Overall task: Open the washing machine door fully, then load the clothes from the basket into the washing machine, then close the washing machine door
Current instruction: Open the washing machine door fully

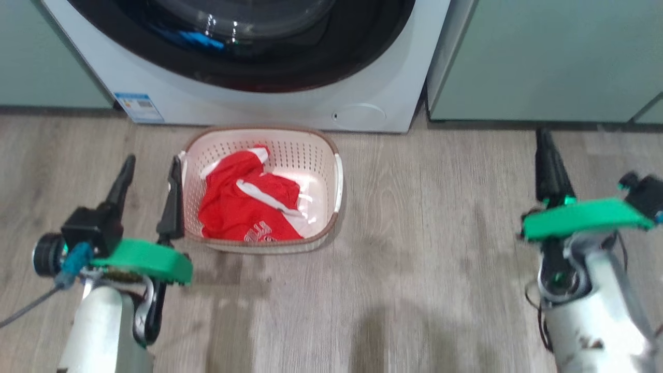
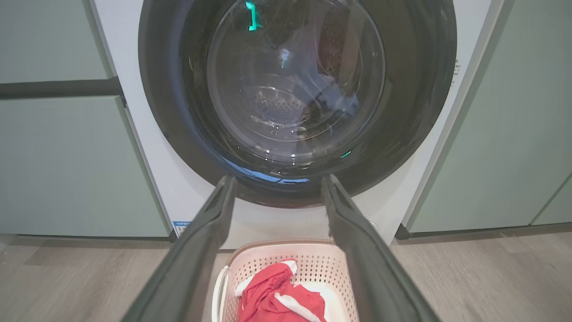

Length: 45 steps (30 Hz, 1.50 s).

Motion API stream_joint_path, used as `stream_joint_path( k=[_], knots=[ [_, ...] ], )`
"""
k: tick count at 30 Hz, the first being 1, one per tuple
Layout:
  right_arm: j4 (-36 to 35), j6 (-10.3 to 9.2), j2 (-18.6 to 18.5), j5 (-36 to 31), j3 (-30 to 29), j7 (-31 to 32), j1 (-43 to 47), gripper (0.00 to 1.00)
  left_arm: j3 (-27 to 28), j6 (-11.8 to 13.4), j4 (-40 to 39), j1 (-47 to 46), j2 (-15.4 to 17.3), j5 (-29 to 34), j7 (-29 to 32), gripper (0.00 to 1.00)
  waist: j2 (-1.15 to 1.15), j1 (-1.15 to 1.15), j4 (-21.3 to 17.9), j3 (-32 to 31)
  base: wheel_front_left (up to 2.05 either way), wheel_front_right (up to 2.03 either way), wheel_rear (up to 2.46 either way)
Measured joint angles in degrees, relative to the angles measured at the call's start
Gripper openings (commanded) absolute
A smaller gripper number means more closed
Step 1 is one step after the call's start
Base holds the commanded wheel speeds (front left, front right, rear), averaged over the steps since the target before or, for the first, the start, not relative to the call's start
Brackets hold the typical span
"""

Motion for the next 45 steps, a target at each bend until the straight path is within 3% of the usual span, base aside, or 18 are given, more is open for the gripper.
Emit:
stream_joint_path(
  k=[1, 9, 16, 30, 45],
  knots=[
    [0.0, 0.0, 0.0, 0.0, 0.0, 0.0, 0.0, 0.0, 0.0, 0.0, 0.0, 0.0, 0.0, 0.0, 0.0, 1.0, 0.0, 0.0, 0.0, 0.0, 0.0, 0.0, 0.0],
    [4.34, -0.01, -0.08, 28.0, -4.59, 9.16, -12.59, 0.0, 0.35, -0.62, -2.45, -4.89, -0.25, -0.47, -0.01, 1.0, 0.0, 0.01, 0.21, 6.78, 0.0, 0.0, 0.0],
    [11.24, -0.01, -1.42, 36.94, -7.8, 18.52, -25.3, 0.0, 0.46, -1.59, -4.06, -8.99, -1.23, -1.04, -0.4, 1.0, 0.0, 0.01, 1.6, 13.36, 0.0, 0.0, 0.0],
    [21.35, -0.02, -6.21, 39.05, -6.99, 30.86, -44.35, 0.0, 0.21, -3.08, -5.17, -13.9, -2.76, -1.05, -0.43, 1.0, 0.0, 0.01, 5.53, 20.2, 0.0, 0.0, 0.0],
    [31.4, -0.02, -6.73, 33.22, -5.33, 34.51, -59.14, 0.0, -0.24, -3.66, -5.36, -15.13, -3.72, -1.05, -0.43, 1.0, 0.0, 0.0, 7.81, 22.58, 0.0, 0.0, 0.0]
  ],
)
